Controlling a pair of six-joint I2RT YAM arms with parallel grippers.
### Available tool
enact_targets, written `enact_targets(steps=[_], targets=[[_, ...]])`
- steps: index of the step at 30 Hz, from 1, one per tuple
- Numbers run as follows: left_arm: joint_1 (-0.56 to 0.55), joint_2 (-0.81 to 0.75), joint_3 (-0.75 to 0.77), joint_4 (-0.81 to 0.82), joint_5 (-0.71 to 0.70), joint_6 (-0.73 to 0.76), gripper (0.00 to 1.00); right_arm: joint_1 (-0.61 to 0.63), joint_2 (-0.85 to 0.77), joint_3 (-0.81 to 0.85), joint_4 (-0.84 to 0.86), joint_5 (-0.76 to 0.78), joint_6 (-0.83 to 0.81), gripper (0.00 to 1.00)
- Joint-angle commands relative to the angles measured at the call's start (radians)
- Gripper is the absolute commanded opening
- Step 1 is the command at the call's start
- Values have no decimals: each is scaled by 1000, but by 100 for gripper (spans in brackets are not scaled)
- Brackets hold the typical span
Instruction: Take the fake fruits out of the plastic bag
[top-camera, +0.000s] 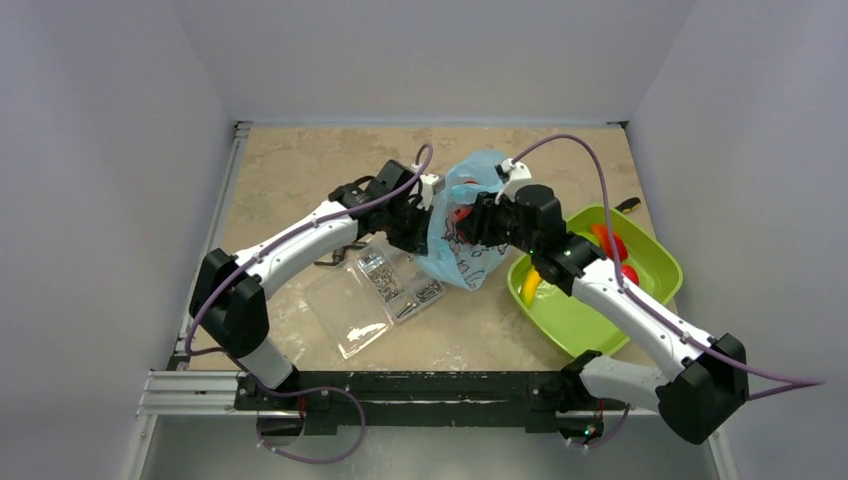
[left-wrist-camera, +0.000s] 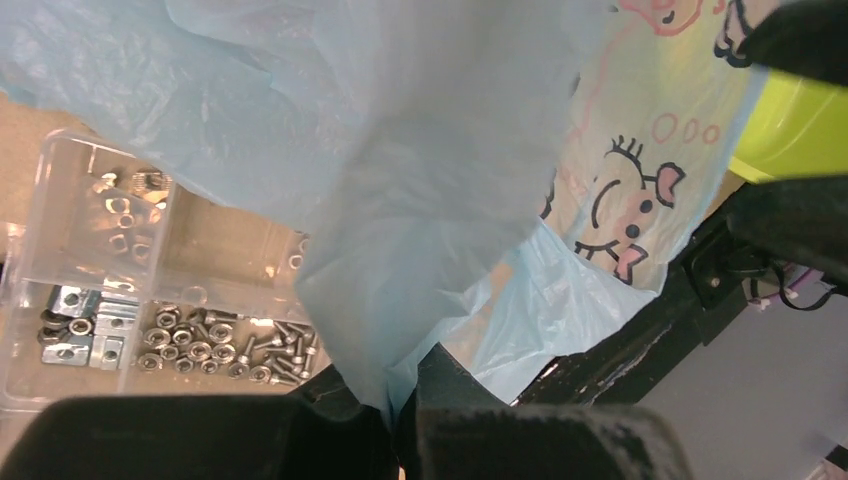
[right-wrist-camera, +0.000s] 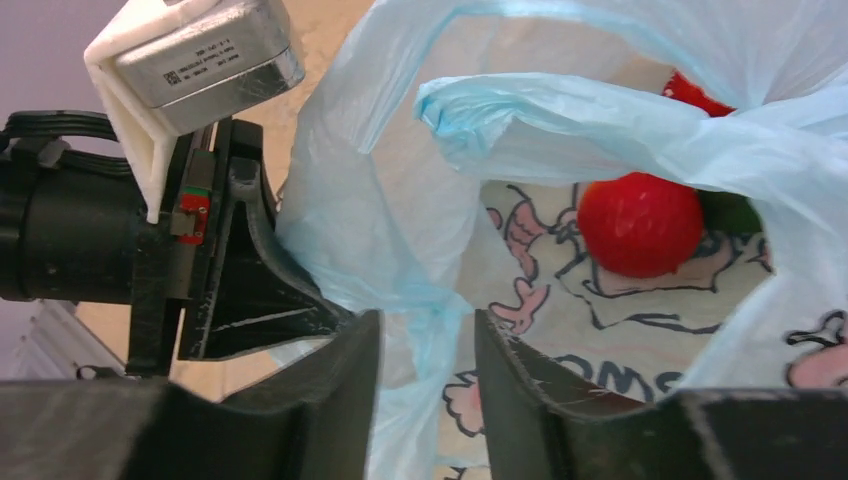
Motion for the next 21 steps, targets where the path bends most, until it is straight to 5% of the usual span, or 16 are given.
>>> enact_targets(steps=[1, 7, 21], targets=[[24, -31, -4, 65, -25, 23, 0, 27, 32, 10, 123, 36, 45, 35], [27, -2, 16, 46, -2, 6, 0, 31, 197, 9, 154, 105, 19, 36], [27, 27, 20, 44, 25, -14, 0, 31, 545, 240, 127, 413, -40, 63]])
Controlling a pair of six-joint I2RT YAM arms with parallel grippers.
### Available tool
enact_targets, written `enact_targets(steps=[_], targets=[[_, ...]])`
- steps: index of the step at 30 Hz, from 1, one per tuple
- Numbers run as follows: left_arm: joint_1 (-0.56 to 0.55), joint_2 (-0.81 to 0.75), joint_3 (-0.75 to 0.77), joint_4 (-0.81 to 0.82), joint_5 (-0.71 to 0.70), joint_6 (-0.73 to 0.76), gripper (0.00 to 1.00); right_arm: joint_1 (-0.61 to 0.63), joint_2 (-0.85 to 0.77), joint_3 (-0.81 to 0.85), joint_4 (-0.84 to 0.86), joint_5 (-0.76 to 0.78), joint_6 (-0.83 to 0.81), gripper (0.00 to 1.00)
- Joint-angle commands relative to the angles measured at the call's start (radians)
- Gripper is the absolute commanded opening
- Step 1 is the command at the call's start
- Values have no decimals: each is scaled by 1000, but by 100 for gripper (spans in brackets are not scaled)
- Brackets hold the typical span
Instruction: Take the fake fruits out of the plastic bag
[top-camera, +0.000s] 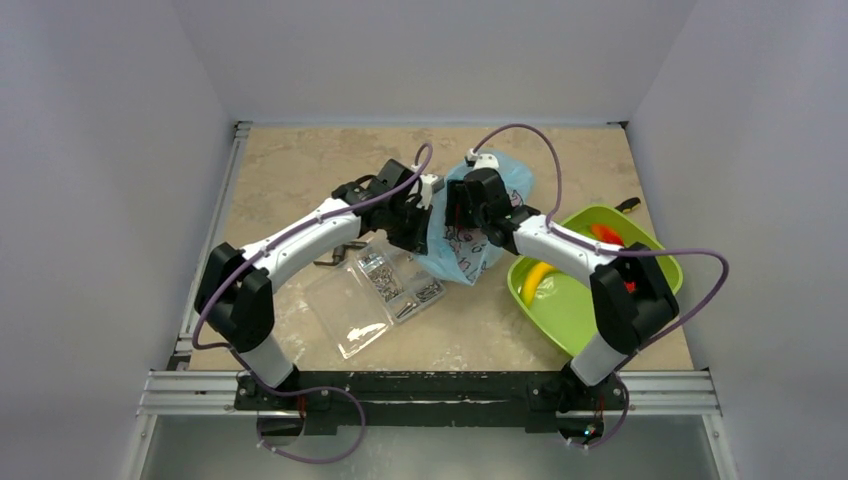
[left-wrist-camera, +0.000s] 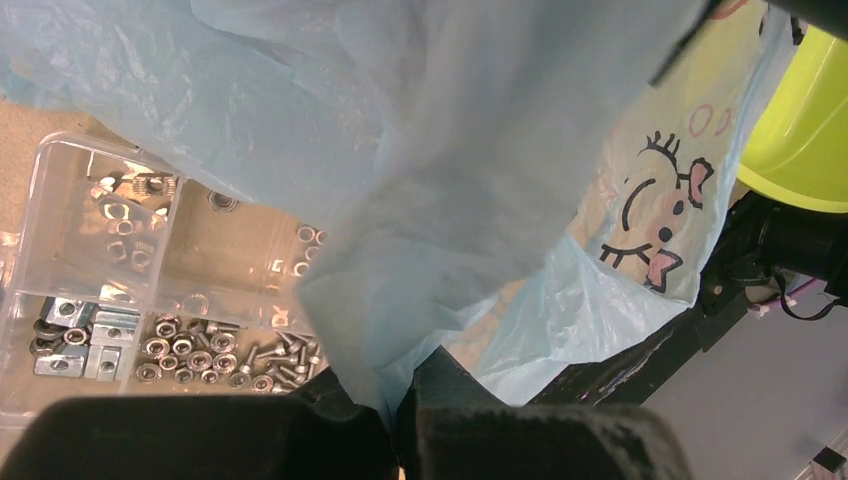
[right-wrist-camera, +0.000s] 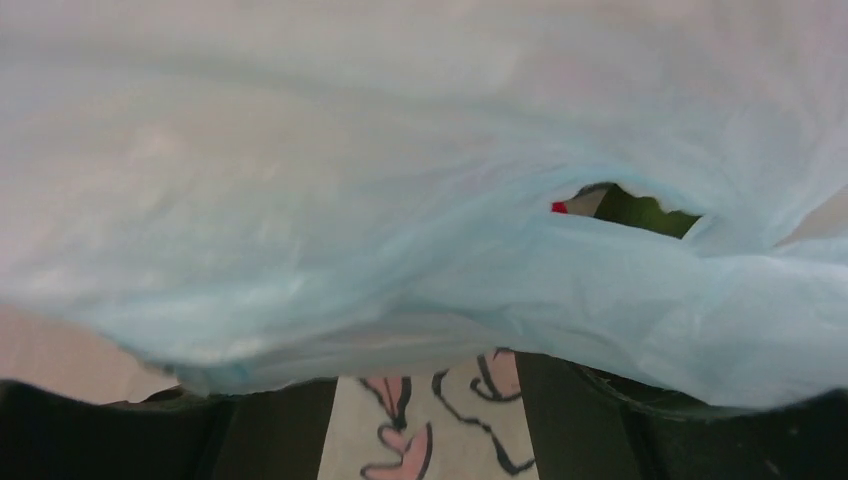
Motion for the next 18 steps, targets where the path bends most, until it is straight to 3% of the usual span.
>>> enact_targets(steps=[1, 12, 18], targets=[[6, 7, 33, 22, 14, -12, 0, 1, 88, 102, 21, 149, -27, 64], [6, 26, 37, 25, 49, -22, 0, -1, 231, 193, 35, 268, -71, 84], [7, 41, 44, 30, 91, -35, 0, -6, 297, 201, 66, 256, -83, 92]])
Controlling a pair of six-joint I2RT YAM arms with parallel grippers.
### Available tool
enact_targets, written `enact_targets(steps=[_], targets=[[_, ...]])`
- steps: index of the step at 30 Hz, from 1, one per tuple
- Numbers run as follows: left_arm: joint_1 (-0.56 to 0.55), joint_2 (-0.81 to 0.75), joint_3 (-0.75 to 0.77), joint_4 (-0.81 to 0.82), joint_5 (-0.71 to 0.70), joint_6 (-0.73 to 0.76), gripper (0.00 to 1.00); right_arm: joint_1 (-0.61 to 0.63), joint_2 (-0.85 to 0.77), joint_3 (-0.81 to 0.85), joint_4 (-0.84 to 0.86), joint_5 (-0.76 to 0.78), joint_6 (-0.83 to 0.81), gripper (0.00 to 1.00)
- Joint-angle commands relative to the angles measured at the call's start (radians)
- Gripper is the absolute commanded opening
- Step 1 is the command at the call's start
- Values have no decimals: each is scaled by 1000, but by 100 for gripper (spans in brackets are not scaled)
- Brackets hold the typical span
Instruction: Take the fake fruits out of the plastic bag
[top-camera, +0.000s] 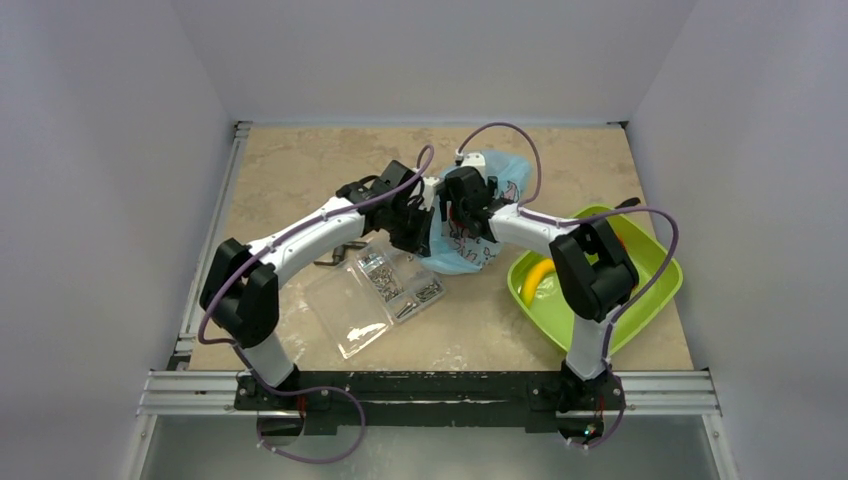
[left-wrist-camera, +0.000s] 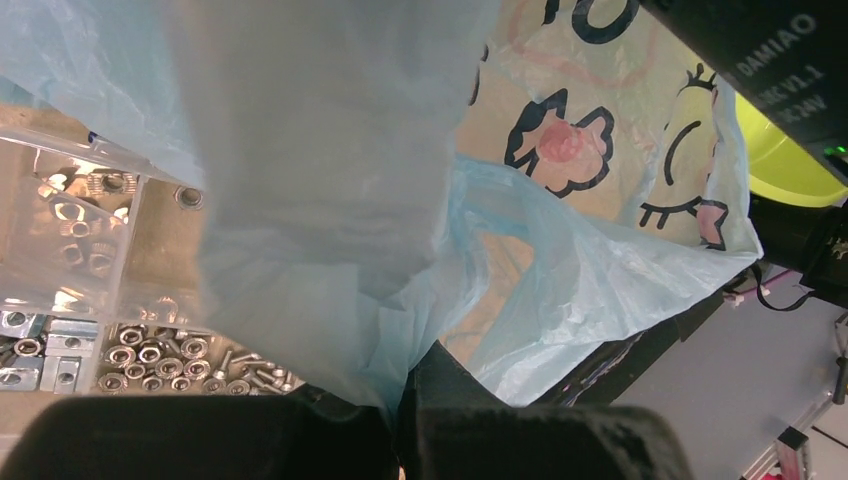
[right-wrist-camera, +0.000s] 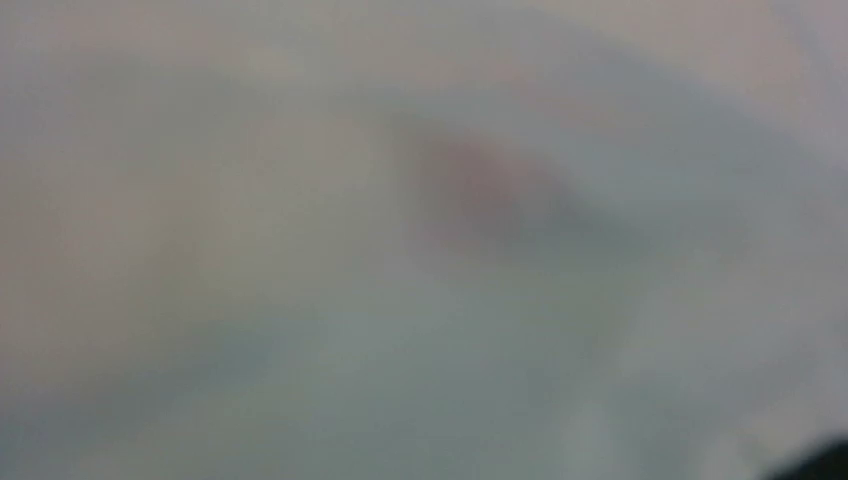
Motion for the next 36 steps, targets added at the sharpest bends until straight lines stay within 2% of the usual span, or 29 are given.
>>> enact_targets(steps=[1, 3, 8, 9, 12, 13, 15, 25, 36], targets=[[6, 12, 40, 24, 51, -17, 0, -7, 38, 41, 61, 22, -18, 92], [5, 13, 39, 24, 49, -15, 0, -8, 57, 49, 69, 27, -14, 91], [5, 19, 39, 22, 40, -12, 0, -7, 42, 35, 86, 41, -16, 81], [5, 22, 40, 21, 39, -12, 0, -7, 30, 28, 92, 32, -15, 76], [5, 27, 42, 22, 45, -15, 0, -8, -14, -1, 90, 8, -6, 38], [6, 28, 42, 21, 46, -15, 0, -7, -34, -16, 87, -2, 1, 30], [6, 28, 43, 22, 42, -13, 0, -7, -73, -41, 78, -20, 11, 21], [6, 29, 44, 17, 26, -9, 0, -6, -283, -145, -22, -214, 95, 5], [6, 26, 47, 13, 26, -10, 0, -5, -453, -179, -147, -365, 99, 0]])
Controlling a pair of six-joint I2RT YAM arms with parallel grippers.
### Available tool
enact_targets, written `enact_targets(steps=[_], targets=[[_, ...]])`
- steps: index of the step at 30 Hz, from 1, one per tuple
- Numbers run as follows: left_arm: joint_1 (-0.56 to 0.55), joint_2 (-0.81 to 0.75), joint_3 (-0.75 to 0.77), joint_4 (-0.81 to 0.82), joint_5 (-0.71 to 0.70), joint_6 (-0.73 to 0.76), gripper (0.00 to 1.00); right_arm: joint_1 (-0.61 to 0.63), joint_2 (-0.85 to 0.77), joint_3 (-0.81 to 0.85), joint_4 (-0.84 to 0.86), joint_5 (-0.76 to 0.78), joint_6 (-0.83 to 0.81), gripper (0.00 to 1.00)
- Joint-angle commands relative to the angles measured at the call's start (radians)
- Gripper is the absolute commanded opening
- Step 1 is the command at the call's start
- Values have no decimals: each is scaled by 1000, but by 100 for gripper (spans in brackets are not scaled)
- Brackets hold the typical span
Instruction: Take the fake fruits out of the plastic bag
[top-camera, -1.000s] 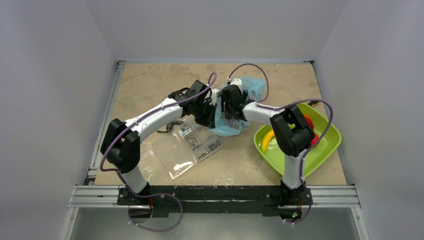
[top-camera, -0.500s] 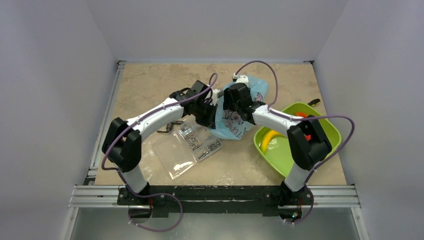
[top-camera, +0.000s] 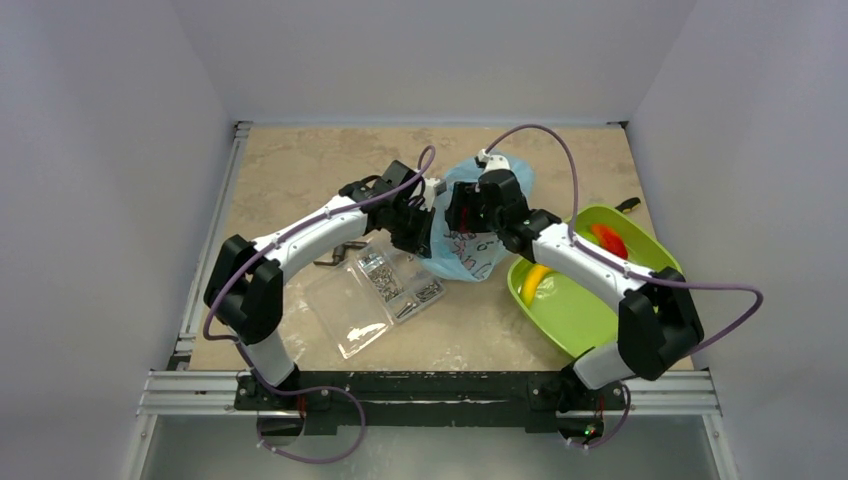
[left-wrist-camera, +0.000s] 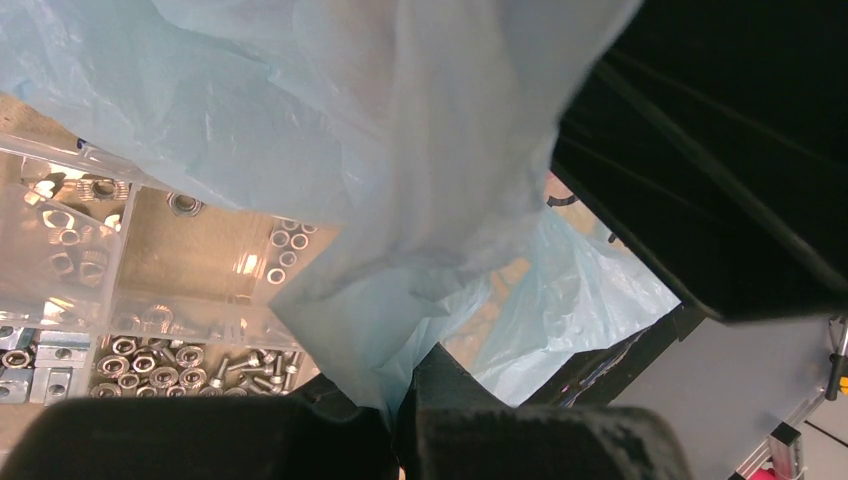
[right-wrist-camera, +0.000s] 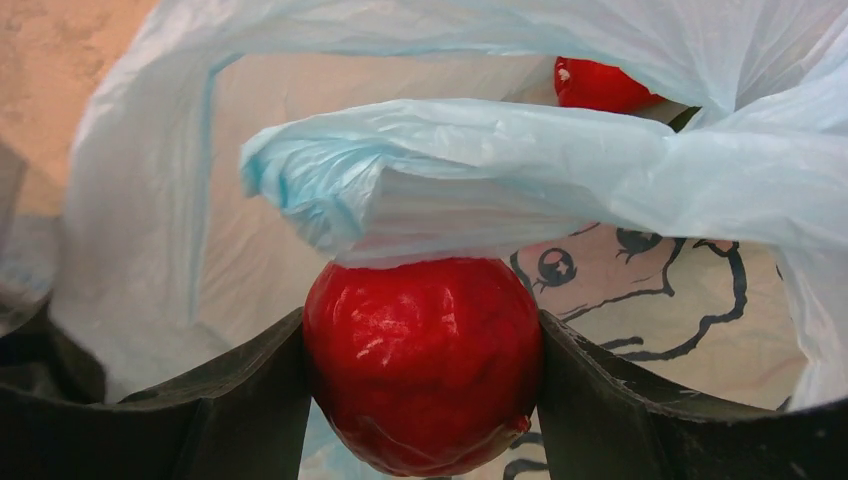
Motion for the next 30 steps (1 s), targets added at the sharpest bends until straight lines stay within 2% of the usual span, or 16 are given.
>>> enact_targets(steps=[1, 5, 13, 16, 18, 21, 22, 25, 26, 28, 30], targets=[[1, -4, 43, 13, 3, -1, 0, 2, -82, -2, -62, -108, 0, 0], [1, -8, 43, 13, -2, 1, 0, 2, -133, 13, -141, -133, -27, 0], [1, -15, 43, 12, -3, 1, 0, 1, -356, -47, -225, -137, -129, 0], [1, -18, 43, 12, -2, 0, 0, 1, -491, -116, -169, -177, -170, 0], [1, -19, 43, 13, 1, -2, 0, -1, -579, -164, -126, -162, -139, 0], [1, -22, 42, 15, 6, -3, 0, 0, -663, -195, -143, 53, -90, 0], [1, -23, 42, 15, 6, -4, 0, 0, -673, -197, -165, 188, -60, 0], [1, -23, 42, 15, 9, -6, 0, -11, -639, -160, -343, 546, 133, 0], [0, -22, 42, 14, 9, -6, 0, -28, -613, -145, -418, 599, 201, 0], [1, -25, 40, 16, 10, -6, 0, -95, -573, -140, -489, 579, 260, 0], [1, -28, 40, 15, 12, -6, 0, -208, -533, -173, -458, 445, 247, 0]])
